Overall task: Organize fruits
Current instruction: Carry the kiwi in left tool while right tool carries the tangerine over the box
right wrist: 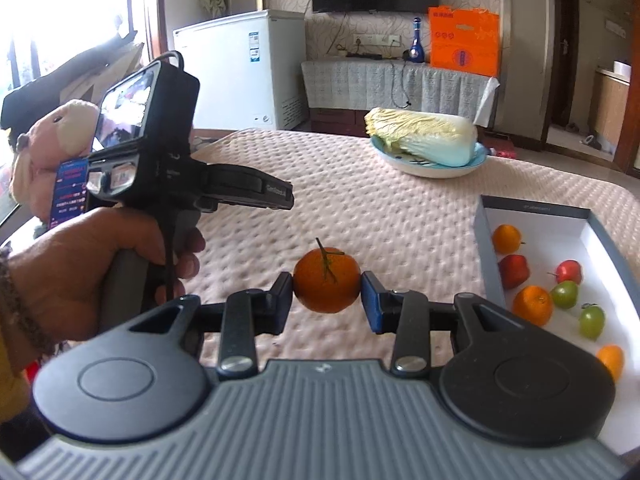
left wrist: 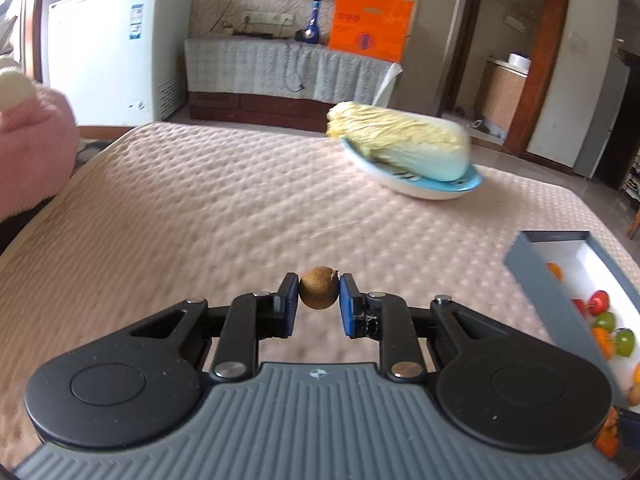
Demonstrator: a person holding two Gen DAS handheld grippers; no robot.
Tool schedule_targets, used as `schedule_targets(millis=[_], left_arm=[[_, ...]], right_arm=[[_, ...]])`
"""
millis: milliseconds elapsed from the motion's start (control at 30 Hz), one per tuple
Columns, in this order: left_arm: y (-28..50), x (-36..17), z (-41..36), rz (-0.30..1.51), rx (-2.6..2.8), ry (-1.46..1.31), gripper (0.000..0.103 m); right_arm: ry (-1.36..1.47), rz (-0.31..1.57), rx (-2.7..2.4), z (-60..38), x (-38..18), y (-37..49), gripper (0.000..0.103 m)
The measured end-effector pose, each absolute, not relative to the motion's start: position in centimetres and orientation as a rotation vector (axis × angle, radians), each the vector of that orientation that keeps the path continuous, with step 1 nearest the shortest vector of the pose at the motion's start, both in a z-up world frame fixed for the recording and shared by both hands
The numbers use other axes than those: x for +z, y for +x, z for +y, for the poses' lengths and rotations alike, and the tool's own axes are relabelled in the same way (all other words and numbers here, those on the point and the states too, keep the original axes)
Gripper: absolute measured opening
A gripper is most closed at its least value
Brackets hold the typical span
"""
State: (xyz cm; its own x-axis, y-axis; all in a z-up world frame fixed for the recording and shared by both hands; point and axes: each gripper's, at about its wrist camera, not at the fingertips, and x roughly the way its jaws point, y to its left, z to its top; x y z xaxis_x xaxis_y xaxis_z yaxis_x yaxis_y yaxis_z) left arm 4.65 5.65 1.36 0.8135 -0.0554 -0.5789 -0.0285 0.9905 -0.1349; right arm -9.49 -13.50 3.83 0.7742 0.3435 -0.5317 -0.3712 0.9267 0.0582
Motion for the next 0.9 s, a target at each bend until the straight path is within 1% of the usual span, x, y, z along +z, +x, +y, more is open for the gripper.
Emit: schedule_targets(millis=[433,900], left_arm=[[4.6,2.9,0.1,0.601,-0.083,-0.092,0.026],[4.7,4.0,-6.3,0.573,-0.185,-0.067,0.026]], right_arm=[[-0.022,0.528,0.326,-18.0,5.0,-10.2,0.04],[-0.005,0.521,0.284,-21.5,5.1,-10.9,0.04]])
